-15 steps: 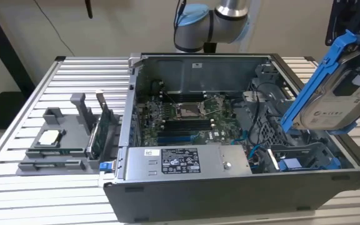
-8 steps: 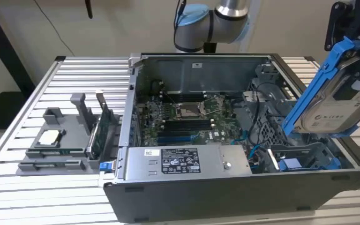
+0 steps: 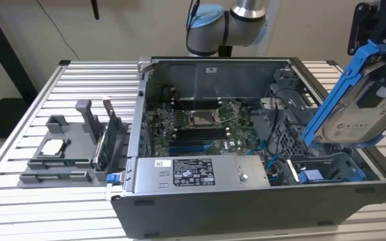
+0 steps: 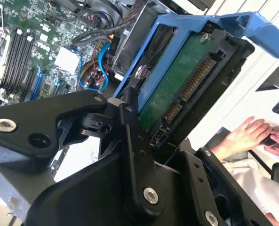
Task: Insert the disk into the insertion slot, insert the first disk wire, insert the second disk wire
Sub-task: 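Insert the disk into the insertion slot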
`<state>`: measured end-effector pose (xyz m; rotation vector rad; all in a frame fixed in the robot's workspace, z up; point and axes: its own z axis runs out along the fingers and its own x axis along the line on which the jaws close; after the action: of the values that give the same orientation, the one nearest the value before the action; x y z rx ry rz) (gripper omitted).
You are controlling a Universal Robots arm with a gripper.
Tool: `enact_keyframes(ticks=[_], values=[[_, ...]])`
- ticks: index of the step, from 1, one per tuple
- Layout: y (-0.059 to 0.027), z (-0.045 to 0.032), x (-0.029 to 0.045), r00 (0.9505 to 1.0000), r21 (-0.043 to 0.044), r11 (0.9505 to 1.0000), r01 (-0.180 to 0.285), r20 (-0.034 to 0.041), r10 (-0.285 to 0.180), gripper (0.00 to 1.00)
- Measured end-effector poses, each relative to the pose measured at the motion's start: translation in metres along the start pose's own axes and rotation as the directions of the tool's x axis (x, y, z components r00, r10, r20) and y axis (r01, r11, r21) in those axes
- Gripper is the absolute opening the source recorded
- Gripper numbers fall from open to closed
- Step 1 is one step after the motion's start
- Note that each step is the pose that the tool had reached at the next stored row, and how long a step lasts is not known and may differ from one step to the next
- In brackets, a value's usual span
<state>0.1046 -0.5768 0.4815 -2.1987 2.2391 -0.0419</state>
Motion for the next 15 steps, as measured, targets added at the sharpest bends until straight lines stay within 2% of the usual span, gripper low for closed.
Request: enact_keyframes(ticks=[15], values=[[0.0004,0.02,-0.0003,1.0,0.0,1.0,-0.003,-0.0002,0.003,0.33]])
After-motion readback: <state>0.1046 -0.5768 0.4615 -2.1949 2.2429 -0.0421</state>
